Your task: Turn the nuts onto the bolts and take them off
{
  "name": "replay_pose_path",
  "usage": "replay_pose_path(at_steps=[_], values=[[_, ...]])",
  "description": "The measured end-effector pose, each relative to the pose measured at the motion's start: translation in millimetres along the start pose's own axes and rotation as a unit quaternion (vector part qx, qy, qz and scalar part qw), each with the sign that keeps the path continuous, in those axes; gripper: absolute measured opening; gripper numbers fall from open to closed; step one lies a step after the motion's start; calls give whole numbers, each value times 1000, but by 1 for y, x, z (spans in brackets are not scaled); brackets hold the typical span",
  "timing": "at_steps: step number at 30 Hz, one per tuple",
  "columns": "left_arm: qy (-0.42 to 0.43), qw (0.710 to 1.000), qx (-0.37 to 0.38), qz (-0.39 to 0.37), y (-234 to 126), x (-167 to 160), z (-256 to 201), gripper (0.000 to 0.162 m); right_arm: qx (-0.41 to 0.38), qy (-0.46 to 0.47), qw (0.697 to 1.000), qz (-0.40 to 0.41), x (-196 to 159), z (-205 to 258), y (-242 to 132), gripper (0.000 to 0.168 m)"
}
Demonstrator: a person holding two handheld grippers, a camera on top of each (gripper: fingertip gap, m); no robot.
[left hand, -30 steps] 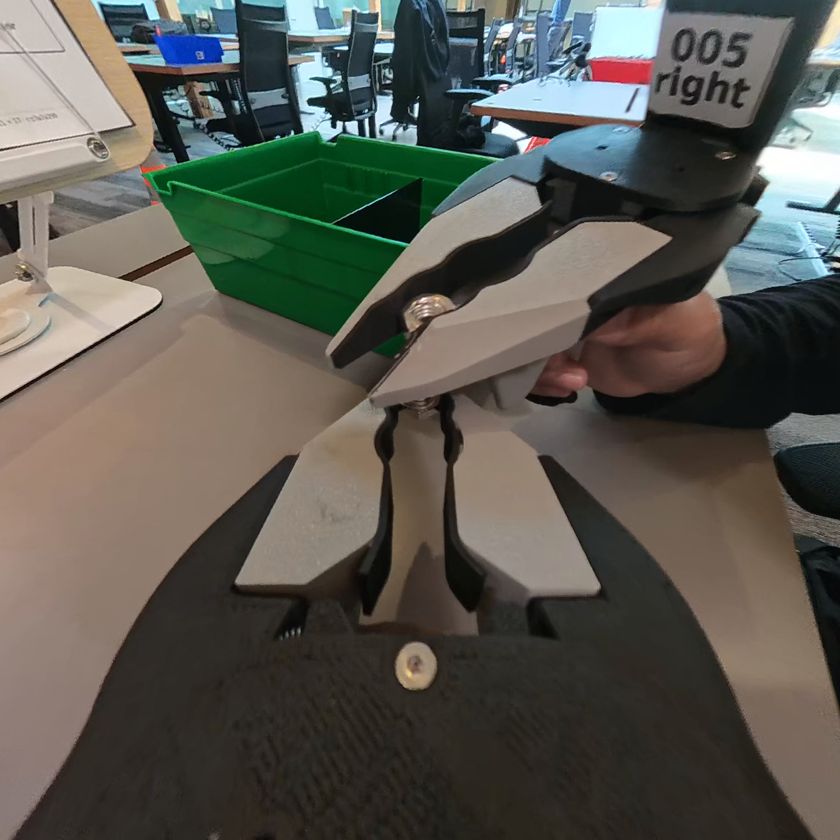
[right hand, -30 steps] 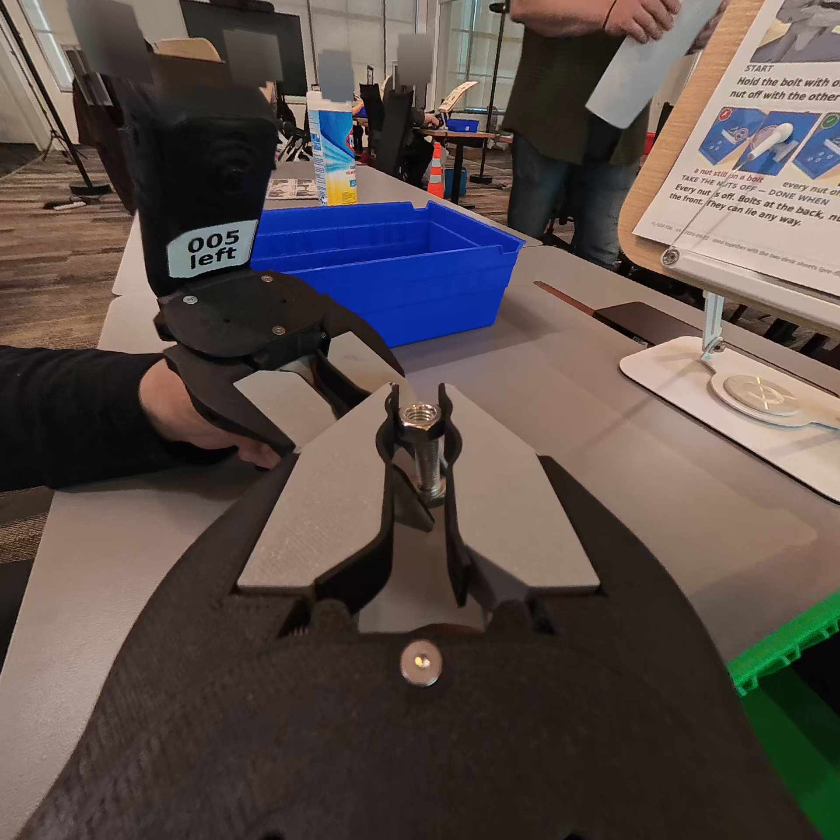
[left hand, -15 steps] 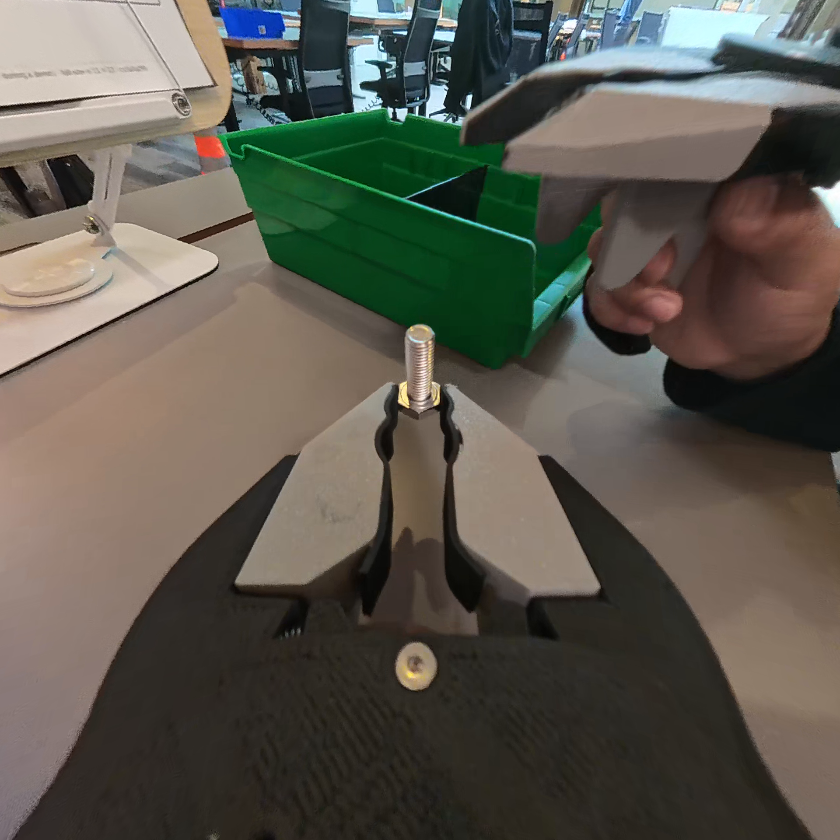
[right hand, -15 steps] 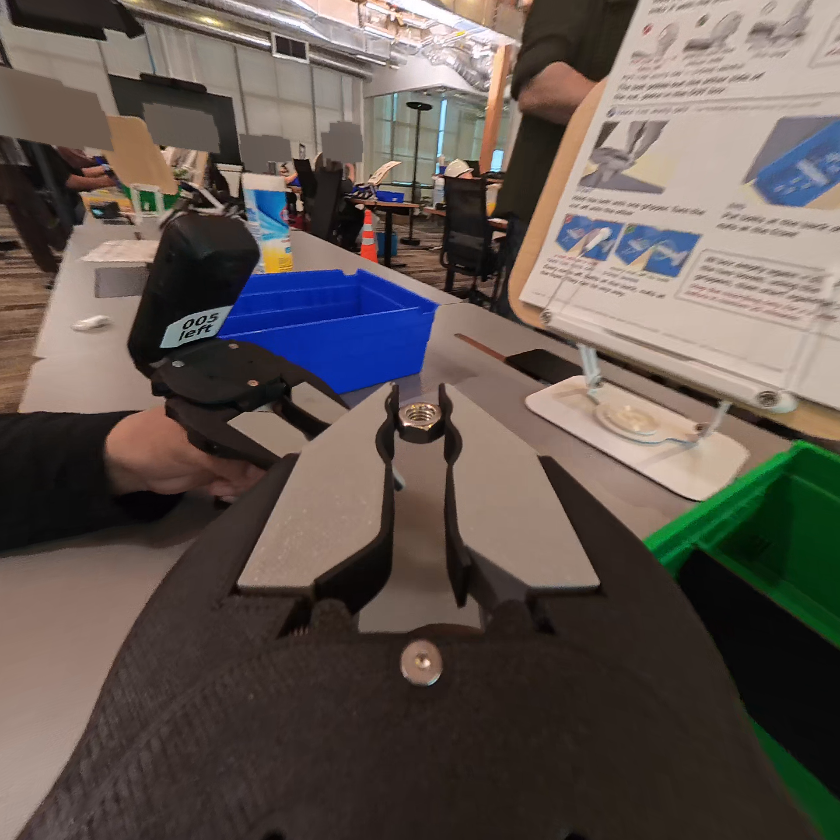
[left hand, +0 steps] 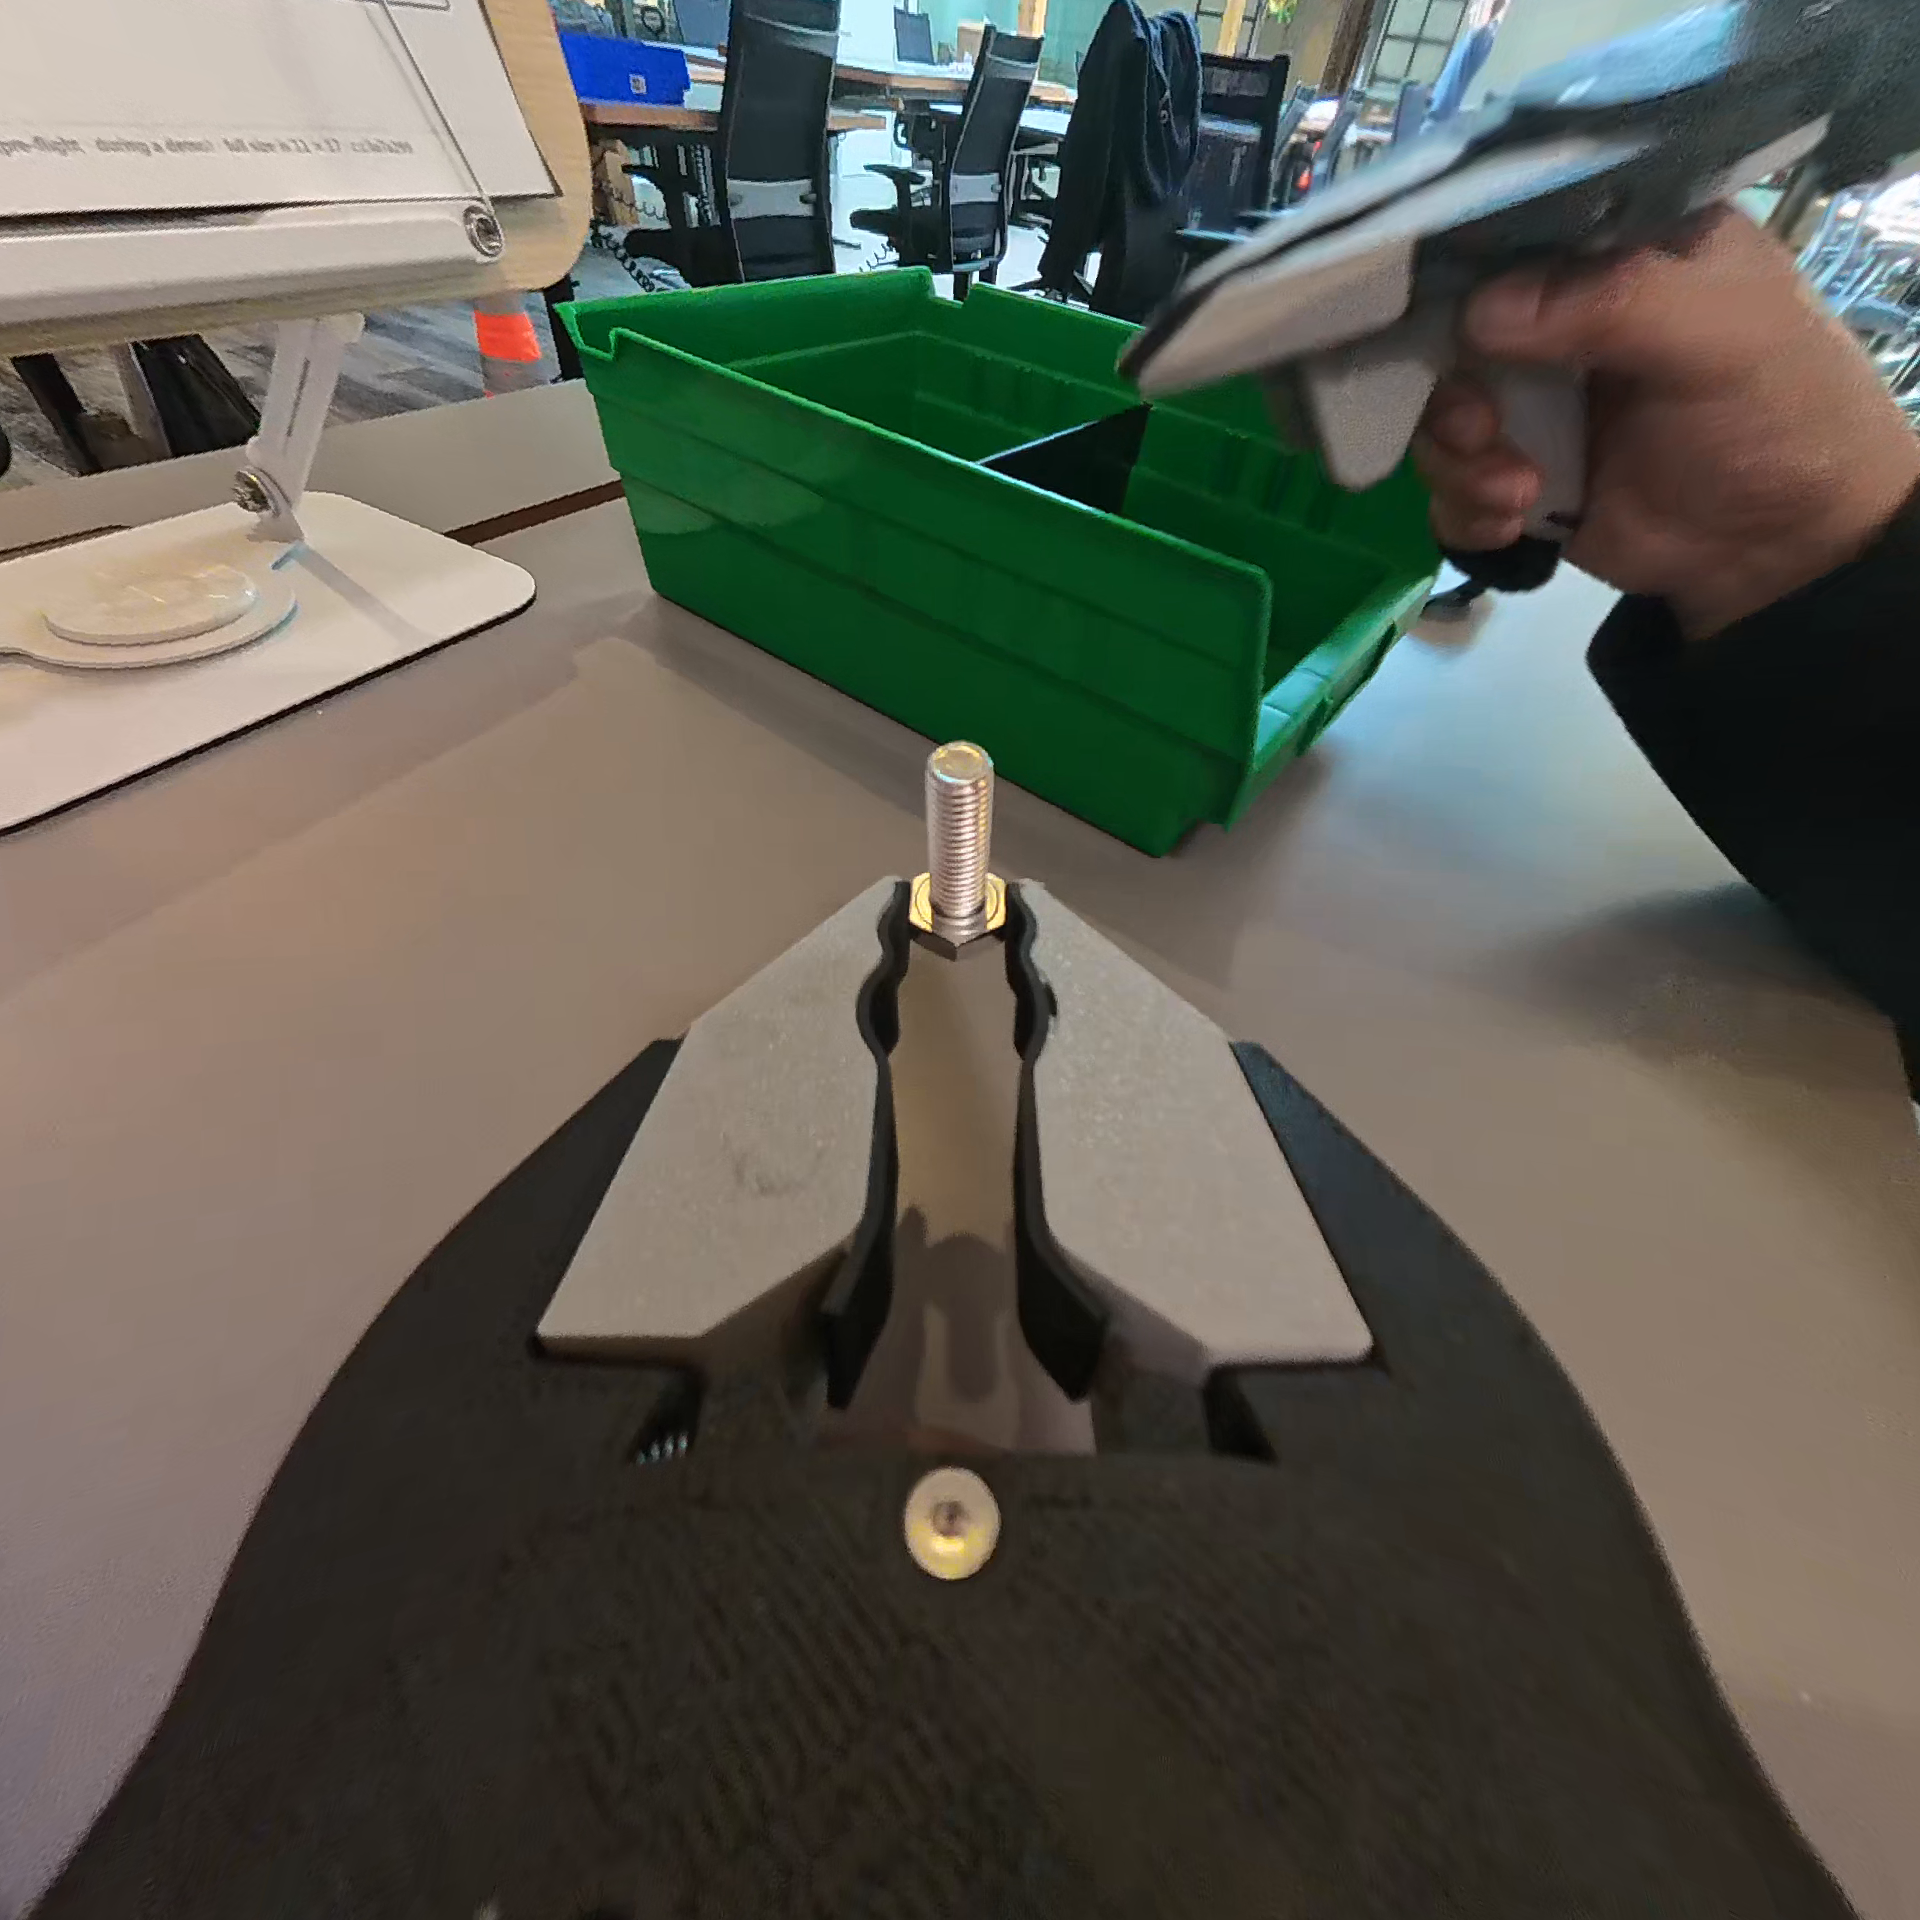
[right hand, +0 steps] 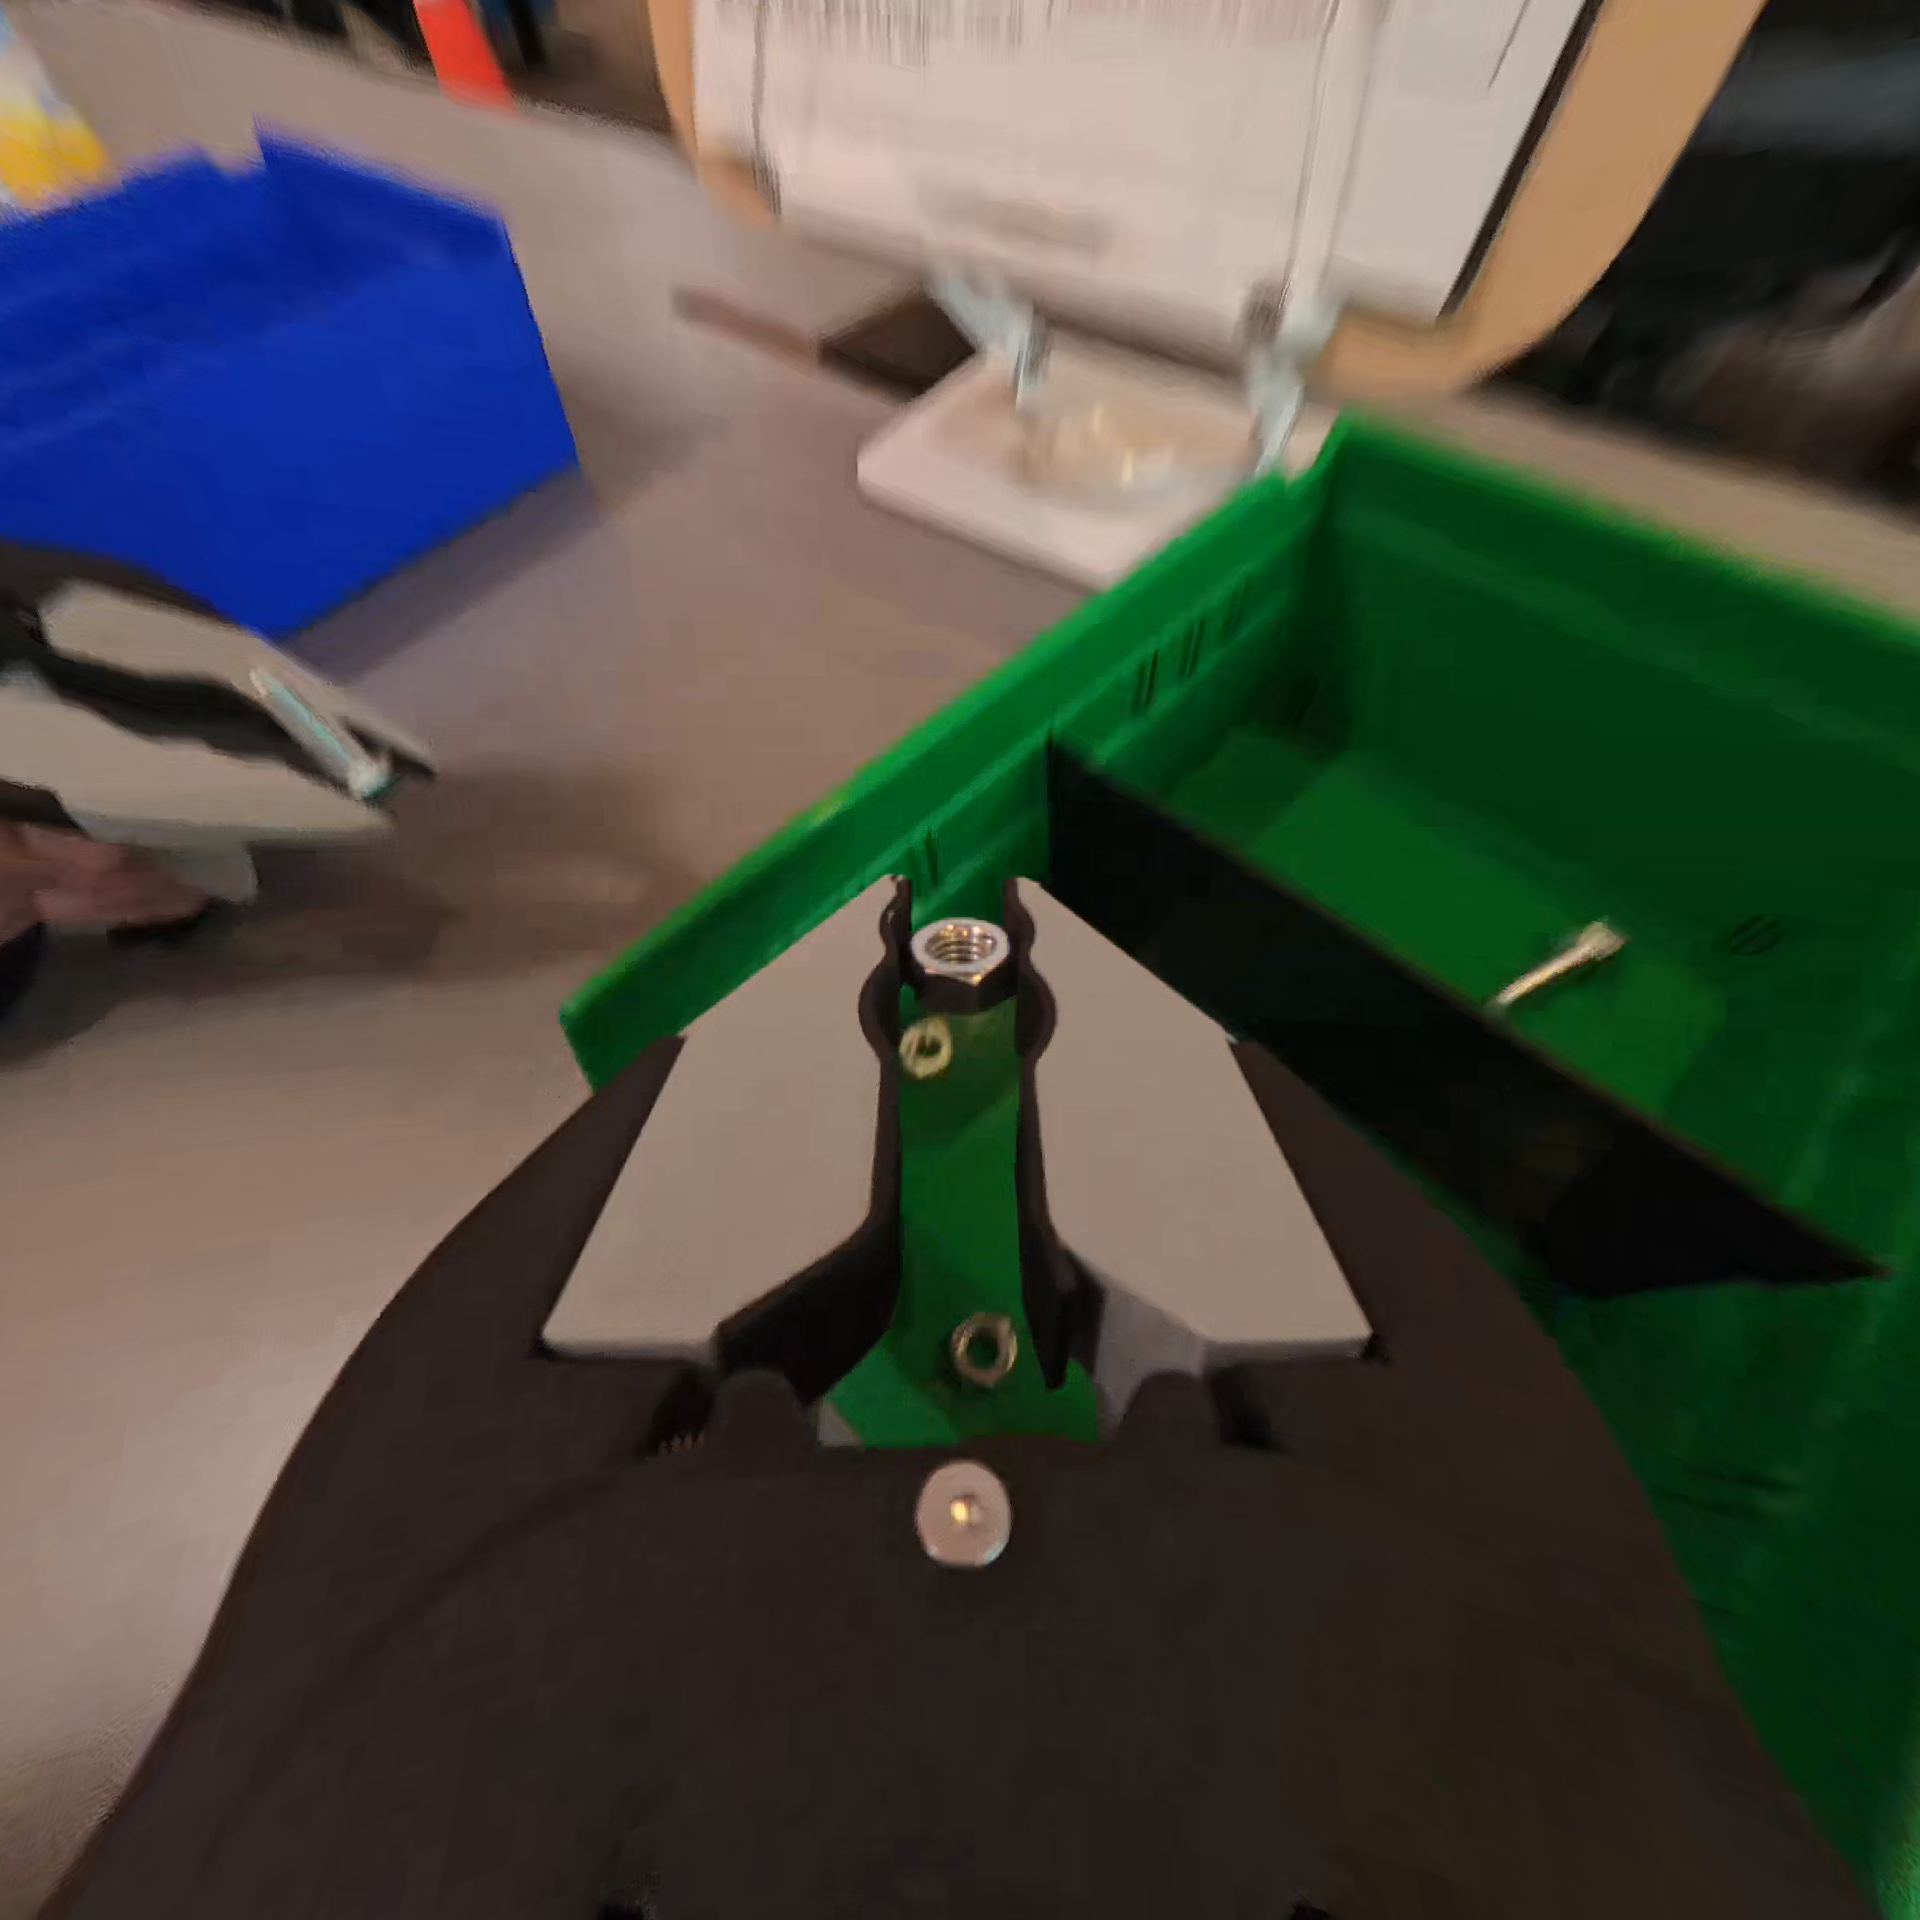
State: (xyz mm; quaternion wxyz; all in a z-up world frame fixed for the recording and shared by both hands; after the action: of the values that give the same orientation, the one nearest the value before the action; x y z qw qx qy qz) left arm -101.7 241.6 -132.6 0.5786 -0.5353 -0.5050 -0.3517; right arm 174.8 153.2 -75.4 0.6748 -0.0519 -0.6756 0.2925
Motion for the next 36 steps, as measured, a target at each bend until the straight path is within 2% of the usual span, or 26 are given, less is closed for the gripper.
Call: replay_pose_path(at_steps=[3, 6, 10, 12, 14, 16, 19, 25, 27, 29, 31, 33, 35, 36], values=[[-4, 1000, -2, -2, -1, 0, 1, 15, 30, 34, 989, 138, -25, 0, 28, 14], [-7, 1000, -6, -3, -1, 0, 2, 15, 13, 32, 985, 167, -30, 2, 37, 35], [-8, 1000, -20, -4, -1, 0, 0, 15, -8, 27, 994, 107, -17, 0, 24, 32], [-6, 1000, -26, -4, -1, 0, -2, 15, -31, 4, 999, 17, -1, 1, 8, 31], [0, 1000, -29, -1, 0, 0, -4, 15, 6, -38, 995, -95, 15, 18, -7, 21], [6, 999, -39, 0, 1, 0, -7, 15, 88, -66, 981, -158, 23, 45, -9, 16], [23, 998, -56, -2, 3, 0, -14, 15, 179, -93, 968, -149, 24, 85, 8, 23], [46, 997, -67, -4, 4, 1, -22, 15, 206, -141, 967, -55, 5, 125, 49, 27], [49, 996, -73, -9, 3, 2, -25, 15, 198, -149, 968, -28, -1, 129, 58, 12], [60, 996, -67, -5, 4, 2, -26, 15, 190, -155, 969, -17, -3, 129, 60, 6], [49, 996, -69, -17, 4, 3, -26, 15, 182, -160, 970, -30, 0, 128, 56, 6], [18, 998, -61, -20, 4, 2, -21, 16, 152, -155, 973, -79, 8, 121, 45, 6], [3, 999, -35, 4, 5, 0, -12, 34, 116, -135, 975, -131, 18, 104, 27, 6], [-8, 999, -31, 7, 5, 0, -9, 35, 91, -122, 975, -160, 22, 93, 17, 6]])
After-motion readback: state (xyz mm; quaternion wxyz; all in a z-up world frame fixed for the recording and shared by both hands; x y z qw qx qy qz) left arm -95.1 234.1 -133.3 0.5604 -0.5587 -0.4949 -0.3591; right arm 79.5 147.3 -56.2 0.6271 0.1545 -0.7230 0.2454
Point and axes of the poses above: each gripper's, where its closed fingertips meet, y out along the fingers, x out of its top, z = x × y across the jaws, the point moved 10 cm from there along -y, back along the fingers, and after that the axes turned 4 degrees about x, right-handed, at the moved point
